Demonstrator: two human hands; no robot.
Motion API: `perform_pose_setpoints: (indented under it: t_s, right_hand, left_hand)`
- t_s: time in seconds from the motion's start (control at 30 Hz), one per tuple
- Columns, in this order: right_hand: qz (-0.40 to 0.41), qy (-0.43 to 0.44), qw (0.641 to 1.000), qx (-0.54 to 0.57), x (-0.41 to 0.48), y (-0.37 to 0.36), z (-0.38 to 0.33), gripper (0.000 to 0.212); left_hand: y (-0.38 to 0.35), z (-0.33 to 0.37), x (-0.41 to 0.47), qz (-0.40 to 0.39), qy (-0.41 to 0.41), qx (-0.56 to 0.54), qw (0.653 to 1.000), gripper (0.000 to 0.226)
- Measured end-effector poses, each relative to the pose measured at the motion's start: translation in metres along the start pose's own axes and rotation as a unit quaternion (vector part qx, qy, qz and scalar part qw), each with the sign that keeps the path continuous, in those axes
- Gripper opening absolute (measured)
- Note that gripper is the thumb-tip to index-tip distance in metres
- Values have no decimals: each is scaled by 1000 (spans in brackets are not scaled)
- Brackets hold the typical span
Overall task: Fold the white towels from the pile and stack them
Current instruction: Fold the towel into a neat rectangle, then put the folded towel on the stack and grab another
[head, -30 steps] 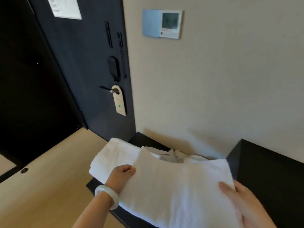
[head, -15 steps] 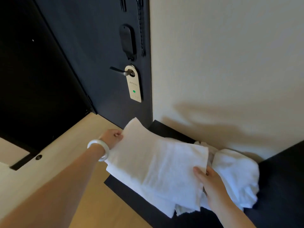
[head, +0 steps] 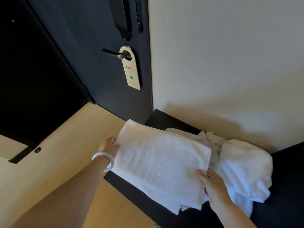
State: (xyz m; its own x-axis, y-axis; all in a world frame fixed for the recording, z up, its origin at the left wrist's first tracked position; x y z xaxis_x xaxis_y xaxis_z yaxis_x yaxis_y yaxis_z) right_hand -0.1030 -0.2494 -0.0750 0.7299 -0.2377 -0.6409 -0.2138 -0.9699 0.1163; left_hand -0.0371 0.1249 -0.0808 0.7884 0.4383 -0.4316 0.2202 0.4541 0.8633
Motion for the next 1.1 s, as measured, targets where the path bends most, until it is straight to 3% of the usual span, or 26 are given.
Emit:
perform_pose_setpoints:
  t_s: [0.37,0.83,0.93,1.1]
  right_hand:
    - [-15,4,999,30,-11,1,-10,6]
    - [-21,7,1000,17,-9,37,-19,5]
    - [-9,-3,999,48,-3,56,-23,4]
    - [63,-28,995,78,14,97,-29,11]
  left_hand:
    - [-7,13,-9,47,6,36,998,48]
    - [2,52,-40,30,30,90,995,65]
    - [-1,91,-64,37,-29,88,995,69]
    - [-32,186,-120,67,-227,34,971,66]
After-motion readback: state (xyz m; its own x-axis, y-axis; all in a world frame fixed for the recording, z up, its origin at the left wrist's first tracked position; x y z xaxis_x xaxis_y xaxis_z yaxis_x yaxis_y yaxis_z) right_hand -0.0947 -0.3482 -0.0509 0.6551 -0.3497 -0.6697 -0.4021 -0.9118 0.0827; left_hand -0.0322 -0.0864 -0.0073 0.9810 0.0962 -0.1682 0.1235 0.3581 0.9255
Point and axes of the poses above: each hand's wrist, its own x-axis towards the middle knuckle, its own y-axis out of the back of the hand, z = x × y, the point moved 1 cm from there along x, towards the middle knuckle, and after that the axes turned 10 degrees about x, right-handed, at the moved point
